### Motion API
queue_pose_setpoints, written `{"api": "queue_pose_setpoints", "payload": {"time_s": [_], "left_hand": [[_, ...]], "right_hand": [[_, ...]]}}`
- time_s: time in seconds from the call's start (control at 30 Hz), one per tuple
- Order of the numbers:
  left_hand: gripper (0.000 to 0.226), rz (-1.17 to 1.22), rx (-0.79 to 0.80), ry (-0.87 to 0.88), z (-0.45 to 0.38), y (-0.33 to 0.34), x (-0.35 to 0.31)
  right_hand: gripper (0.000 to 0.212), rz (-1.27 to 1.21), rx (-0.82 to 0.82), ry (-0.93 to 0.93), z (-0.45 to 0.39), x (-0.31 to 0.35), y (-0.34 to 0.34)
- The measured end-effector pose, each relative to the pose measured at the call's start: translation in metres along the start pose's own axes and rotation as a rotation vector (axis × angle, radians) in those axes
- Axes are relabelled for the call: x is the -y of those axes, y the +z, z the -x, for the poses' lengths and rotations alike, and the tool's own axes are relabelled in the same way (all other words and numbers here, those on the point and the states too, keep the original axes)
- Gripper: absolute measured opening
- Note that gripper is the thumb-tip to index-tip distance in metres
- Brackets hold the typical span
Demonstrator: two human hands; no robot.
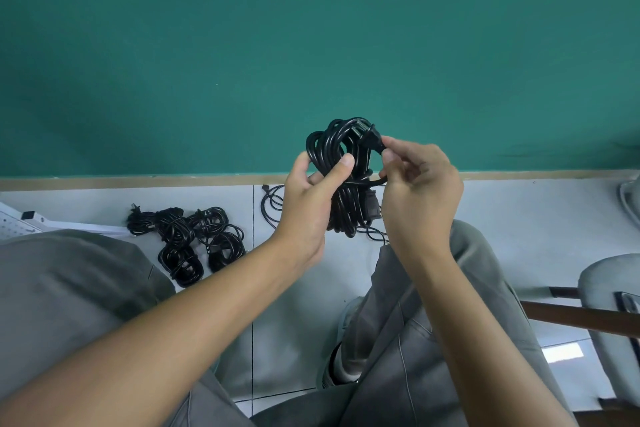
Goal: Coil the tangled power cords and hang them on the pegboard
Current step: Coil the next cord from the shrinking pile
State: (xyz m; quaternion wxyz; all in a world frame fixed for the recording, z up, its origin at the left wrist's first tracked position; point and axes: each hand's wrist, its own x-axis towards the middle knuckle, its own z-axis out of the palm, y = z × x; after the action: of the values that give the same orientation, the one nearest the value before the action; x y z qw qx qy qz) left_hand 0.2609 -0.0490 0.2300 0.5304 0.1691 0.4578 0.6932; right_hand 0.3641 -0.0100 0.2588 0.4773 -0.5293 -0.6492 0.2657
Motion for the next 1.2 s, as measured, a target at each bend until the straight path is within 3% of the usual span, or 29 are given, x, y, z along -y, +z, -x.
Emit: {"api": "queue_pose_setpoints", "payload": {"time_s": [0.2,0.5,0.7,0.87,1.03,1.2], "left_hand": [[0.030,-0.001,0.015,0.066,-0.009,-0.001,0.001],[0.035,-0.288,0.218,0.101,-0.025,-0.010,-0.003],[0.030,-0.469,0.362,0.071,-0.041,-0.021,-0.007],[0.040,-0.525,0.411,0.023,-0.046,-0.034,0.000],[0.029,-0.581,0.406,0.004,-0.049,-0.037,-0.002],[0.036,-0.582,0.422,-0.016,-0.048,-0.035,-0.008]], "right_hand": [[0.013,0.075,0.102,0.098,-0.008,0.002,-0.007],[0.017,0.242,0.416,0.008,-0.041,-0.003,-0.017],[0.027,-0.003,0.369,0.232,-0.054,-0.018,-0.011],[0.022,0.204,0.452,0.079,-0.064,-0.022,-0.010],[0.023,0.366,0.723,-0.045,-0.081,-0.024,-0.016],[0.035,0.284,0.819,-0.021,-0.094,-0.031,-0.016]]}}
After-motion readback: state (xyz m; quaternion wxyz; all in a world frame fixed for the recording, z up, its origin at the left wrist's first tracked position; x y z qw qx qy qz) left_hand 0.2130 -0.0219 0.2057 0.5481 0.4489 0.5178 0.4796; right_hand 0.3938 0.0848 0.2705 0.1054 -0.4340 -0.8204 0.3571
